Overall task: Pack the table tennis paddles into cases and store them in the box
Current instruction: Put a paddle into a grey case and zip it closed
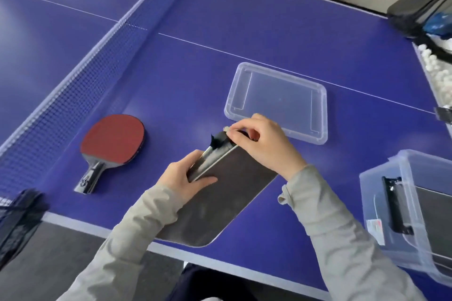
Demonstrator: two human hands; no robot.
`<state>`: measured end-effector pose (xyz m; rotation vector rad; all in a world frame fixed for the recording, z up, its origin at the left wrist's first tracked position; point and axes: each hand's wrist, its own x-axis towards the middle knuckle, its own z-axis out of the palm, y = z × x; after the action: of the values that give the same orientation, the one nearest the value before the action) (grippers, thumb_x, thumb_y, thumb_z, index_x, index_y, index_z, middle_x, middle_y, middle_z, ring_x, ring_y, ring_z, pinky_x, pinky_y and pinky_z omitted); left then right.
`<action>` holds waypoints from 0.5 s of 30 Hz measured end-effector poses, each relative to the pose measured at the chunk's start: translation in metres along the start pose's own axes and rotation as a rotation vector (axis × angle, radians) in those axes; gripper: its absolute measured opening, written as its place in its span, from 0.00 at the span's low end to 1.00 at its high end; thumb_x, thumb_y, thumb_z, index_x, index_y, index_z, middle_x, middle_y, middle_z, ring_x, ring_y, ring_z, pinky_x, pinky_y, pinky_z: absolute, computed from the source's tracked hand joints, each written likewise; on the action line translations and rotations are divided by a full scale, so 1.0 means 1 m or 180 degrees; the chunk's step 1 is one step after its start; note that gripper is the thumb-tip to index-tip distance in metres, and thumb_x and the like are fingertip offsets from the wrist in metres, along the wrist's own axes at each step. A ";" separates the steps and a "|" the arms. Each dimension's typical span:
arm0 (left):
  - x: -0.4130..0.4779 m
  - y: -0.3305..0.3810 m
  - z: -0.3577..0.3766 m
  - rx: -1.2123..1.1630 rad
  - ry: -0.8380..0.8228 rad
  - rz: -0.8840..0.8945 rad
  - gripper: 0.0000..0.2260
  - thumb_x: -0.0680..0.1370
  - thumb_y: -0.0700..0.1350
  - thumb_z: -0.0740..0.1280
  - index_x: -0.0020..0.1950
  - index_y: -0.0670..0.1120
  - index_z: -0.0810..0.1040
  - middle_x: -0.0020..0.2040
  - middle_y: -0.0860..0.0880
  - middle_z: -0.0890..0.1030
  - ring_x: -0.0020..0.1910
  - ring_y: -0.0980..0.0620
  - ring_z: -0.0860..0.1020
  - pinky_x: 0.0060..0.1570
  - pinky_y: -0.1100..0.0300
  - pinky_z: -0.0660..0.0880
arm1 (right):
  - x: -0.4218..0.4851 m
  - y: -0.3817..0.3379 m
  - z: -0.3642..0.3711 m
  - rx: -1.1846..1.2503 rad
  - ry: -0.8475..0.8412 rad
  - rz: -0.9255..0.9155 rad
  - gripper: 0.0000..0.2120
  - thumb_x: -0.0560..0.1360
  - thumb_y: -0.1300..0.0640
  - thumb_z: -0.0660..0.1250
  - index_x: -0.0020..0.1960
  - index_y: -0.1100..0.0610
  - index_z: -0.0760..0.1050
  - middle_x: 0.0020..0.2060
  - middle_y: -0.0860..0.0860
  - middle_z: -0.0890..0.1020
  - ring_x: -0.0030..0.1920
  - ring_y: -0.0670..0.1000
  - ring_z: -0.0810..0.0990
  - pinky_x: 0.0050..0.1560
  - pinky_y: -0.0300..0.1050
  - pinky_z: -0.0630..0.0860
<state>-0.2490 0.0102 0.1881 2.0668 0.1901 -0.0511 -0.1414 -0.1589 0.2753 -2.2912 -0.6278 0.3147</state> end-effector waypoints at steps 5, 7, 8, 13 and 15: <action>-0.008 0.003 -0.006 0.0544 -0.0406 0.0020 0.18 0.68 0.51 0.76 0.55 0.52 0.75 0.36 0.58 0.78 0.37 0.51 0.75 0.44 0.58 0.73 | -0.011 0.003 -0.005 0.0196 -0.0517 0.0028 0.03 0.71 0.58 0.70 0.39 0.52 0.79 0.27 0.48 0.72 0.28 0.43 0.67 0.33 0.31 0.66; -0.010 0.003 -0.005 0.0511 -0.0474 0.0023 0.19 0.67 0.52 0.76 0.55 0.53 0.74 0.36 0.61 0.77 0.38 0.54 0.76 0.44 0.60 0.72 | -0.016 0.006 0.000 0.0226 -0.0229 0.0099 0.05 0.70 0.61 0.69 0.38 0.53 0.77 0.28 0.47 0.75 0.28 0.42 0.70 0.33 0.31 0.68; -0.010 0.004 -0.005 0.0479 -0.0478 0.0014 0.20 0.67 0.51 0.76 0.55 0.53 0.74 0.36 0.61 0.77 0.38 0.55 0.76 0.44 0.62 0.72 | -0.018 0.008 0.002 0.0246 -0.0020 0.0168 0.05 0.69 0.62 0.69 0.37 0.54 0.75 0.28 0.47 0.76 0.28 0.42 0.71 0.34 0.31 0.69; -0.012 0.005 -0.003 0.0443 -0.0378 0.0044 0.19 0.67 0.50 0.77 0.54 0.52 0.75 0.35 0.63 0.75 0.35 0.60 0.74 0.38 0.74 0.67 | -0.026 0.028 0.004 0.0282 0.0795 0.0603 0.10 0.67 0.61 0.70 0.33 0.52 0.70 0.25 0.46 0.75 0.27 0.43 0.71 0.32 0.30 0.67; -0.015 0.006 -0.004 0.0314 -0.0267 0.0015 0.17 0.67 0.48 0.77 0.51 0.52 0.75 0.33 0.61 0.75 0.33 0.61 0.73 0.38 0.71 0.68 | -0.033 0.041 0.003 0.0344 0.0947 0.0848 0.08 0.67 0.61 0.69 0.35 0.54 0.70 0.26 0.46 0.76 0.28 0.45 0.72 0.35 0.36 0.69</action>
<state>-0.2634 0.0096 0.1970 2.1588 0.1333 -0.1467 -0.1564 -0.1994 0.2454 -2.2575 -0.1520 0.1236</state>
